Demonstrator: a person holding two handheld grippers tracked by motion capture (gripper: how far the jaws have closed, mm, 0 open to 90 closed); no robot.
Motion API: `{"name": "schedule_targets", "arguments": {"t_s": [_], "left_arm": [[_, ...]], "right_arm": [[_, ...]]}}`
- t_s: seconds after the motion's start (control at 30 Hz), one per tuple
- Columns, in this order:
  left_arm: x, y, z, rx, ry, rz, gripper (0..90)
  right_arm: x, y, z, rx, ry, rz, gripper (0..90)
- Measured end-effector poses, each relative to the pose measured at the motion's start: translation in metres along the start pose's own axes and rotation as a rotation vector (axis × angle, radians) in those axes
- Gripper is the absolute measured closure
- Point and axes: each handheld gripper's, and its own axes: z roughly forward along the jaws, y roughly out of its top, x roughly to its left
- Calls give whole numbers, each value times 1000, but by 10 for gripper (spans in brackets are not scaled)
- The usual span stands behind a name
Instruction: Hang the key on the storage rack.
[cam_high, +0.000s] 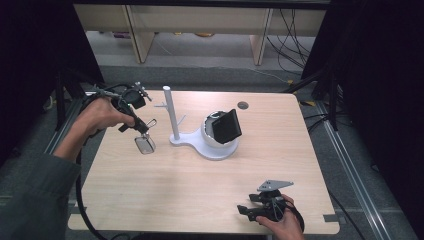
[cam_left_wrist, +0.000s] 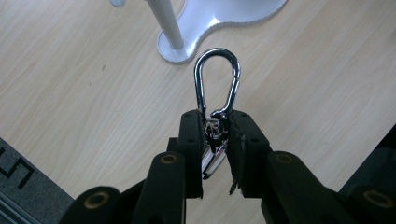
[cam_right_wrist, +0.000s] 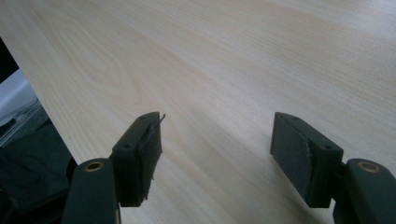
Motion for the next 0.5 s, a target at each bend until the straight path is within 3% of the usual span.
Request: {"name": "schedule_targets", "arguments": {"t_s": [0.23,0.5], "left_arm": [[15,7,-6,-3,33,-52,755],[22,16,-7,-5,41,-77,755]], "right_arm": [[0,0,0,10,2,1,345],[1,0,1,14,3,5,345]]}}
